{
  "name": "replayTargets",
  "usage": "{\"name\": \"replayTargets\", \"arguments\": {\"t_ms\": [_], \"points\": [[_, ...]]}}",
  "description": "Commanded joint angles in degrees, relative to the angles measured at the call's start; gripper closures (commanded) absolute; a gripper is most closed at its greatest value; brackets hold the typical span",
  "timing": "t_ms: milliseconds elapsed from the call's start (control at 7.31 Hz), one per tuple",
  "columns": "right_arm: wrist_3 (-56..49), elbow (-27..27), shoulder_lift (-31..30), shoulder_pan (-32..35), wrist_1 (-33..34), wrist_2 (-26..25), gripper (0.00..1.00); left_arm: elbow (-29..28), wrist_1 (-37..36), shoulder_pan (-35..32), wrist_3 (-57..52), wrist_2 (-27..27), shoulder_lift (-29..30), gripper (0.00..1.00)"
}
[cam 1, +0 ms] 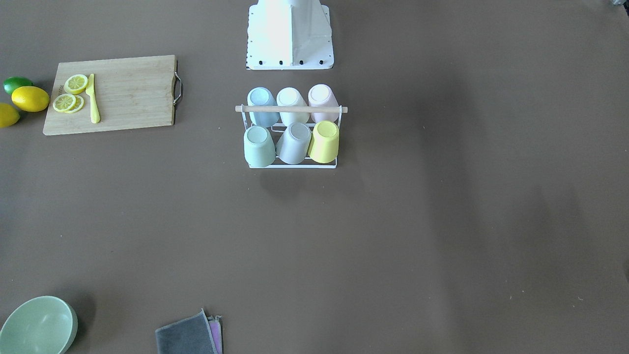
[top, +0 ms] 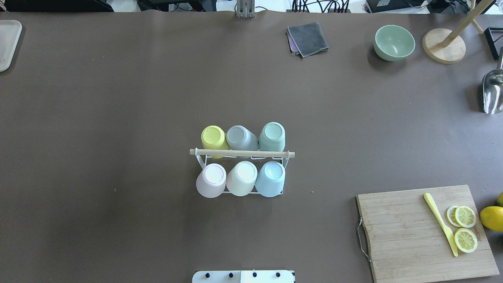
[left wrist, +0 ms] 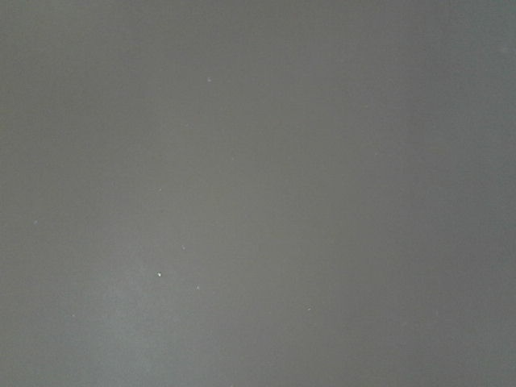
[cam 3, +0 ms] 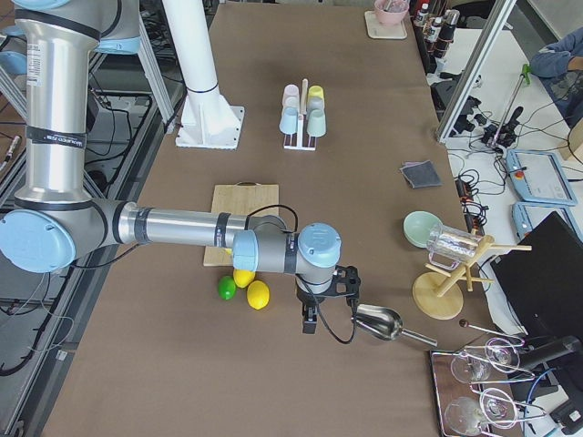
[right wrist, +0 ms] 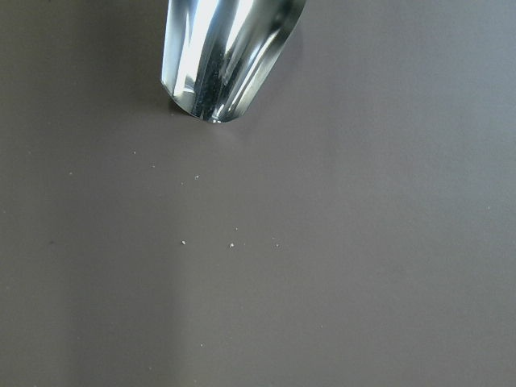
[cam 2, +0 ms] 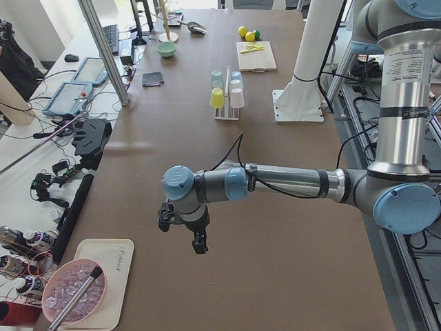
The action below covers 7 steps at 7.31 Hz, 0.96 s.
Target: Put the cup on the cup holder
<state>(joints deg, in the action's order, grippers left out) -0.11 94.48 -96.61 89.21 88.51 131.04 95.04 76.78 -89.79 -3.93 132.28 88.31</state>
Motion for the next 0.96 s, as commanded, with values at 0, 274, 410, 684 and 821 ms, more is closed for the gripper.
{"name": "replayTargets", "arguments": {"t_ms": [0, 274, 410, 684, 821], "points": [[-0.06, 0.00, -0.07, 0.00, 0.00, -0.08, 0.00, 1.36, -0.05, -2.41, 0.15, 1.05, 0.10, 0.02], [-0.15, 0.09, -0.16, 0.00, -0.09, -0.08, 0.00, 0.23, 0.73, -2.32, -0.03, 4.30, 0.45, 0.02], [-0.06, 0.26, -0.07, 0.00, -0.09, -0.08, 0.00, 1.01, 1.00, -2.32, 0.06, 4.22, 0.37, 0.02], [-0.06, 0.35, -0.16, 0.09, -0.09, -0.08, 0.00, -1.59, 2.67, -1.97, 0.15, 3.60, -0.33, 0.02], [-0.06, 0.44, -0.33, 0.09, -0.09, -0.08, 0.00, -2.57, 5.63, -1.97, 0.15, 3.52, -0.60, 0.02]]}}
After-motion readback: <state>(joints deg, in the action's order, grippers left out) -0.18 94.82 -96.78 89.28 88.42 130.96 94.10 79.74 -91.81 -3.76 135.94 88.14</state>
